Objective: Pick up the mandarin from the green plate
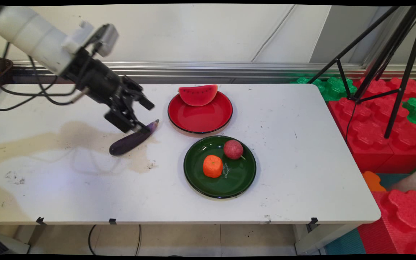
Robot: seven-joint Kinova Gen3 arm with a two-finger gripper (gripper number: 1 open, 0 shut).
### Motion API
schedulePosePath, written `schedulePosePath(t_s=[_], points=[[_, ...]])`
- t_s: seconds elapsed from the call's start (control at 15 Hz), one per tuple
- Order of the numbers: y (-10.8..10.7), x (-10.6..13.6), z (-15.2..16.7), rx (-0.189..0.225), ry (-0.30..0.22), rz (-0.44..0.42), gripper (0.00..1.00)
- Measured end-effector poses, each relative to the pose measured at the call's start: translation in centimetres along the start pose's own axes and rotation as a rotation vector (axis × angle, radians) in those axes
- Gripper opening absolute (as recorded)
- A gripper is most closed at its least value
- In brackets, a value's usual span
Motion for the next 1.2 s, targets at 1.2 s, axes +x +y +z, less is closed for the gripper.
schedulePosePath(t_s=[1.2], points=[[0.3, 4.3, 16.1, -0.084, -0.102, 0.044, 1.00]])
